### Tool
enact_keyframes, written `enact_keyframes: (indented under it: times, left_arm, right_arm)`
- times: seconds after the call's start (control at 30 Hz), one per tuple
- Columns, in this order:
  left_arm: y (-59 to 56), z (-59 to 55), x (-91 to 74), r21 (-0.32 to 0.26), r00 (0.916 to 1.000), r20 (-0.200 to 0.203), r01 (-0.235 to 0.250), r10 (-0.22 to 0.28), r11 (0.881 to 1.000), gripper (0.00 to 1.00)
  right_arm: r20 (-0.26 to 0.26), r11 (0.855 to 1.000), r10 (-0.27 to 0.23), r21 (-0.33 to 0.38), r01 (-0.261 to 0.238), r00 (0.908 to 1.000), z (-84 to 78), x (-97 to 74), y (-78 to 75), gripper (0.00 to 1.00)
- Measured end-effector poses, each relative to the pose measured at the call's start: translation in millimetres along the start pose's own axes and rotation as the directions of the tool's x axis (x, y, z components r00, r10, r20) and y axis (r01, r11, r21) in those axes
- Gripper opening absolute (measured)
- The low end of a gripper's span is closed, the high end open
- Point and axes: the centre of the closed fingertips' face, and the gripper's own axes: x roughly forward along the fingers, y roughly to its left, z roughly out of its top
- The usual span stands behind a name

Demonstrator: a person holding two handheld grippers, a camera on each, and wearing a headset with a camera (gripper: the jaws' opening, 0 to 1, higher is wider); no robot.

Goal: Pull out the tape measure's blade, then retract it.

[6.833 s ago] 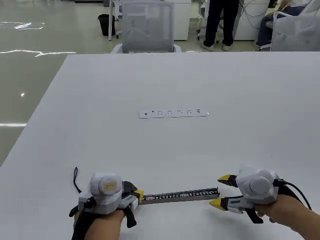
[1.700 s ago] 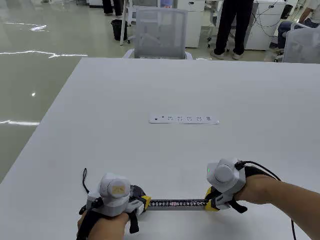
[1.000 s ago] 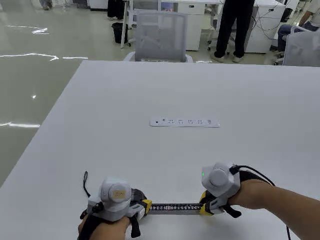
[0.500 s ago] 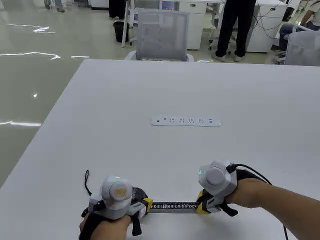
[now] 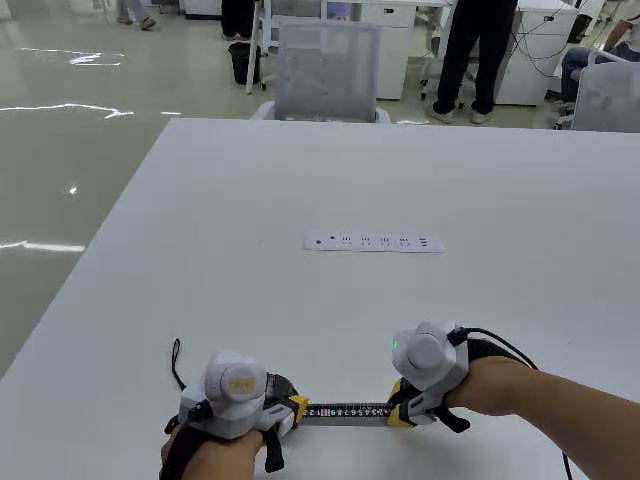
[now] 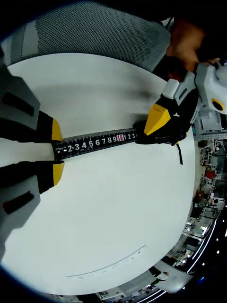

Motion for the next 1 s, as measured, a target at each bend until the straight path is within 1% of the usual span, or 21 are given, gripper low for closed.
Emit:
enact_keyframes:
  times: [0.23, 0.47, 1.0]
  left_arm:
    - [0.4, -0.1, -0.5, -0.007, 1.0, -0.002, 0.003, -0.003, 1.0, 0.59]
    - [0.1, 0.1, -0.2, -0.002, 1.0, 0.002, 0.0, 0.0, 1.0, 0.59]
    - [0.9, -0.2, -0.2, -0.003, 1.0, 0.002, 0.007, -0.007, 1.0, 0.59]
  right_arm:
    - [0.002, 1.0, 0.004, -0.003, -0.004, 1.0, 5.5, 3.0, 1.2, 0.13]
    - [0.008, 1.0, 0.007, -0.003, -0.007, 0.9999, 10.2, 5.6, 1.8, 0.13]
    - [0.024, 1.0, 0.017, -0.004, -0.017, 0.9996, 28.4, 14.0, 7.5, 0.13]
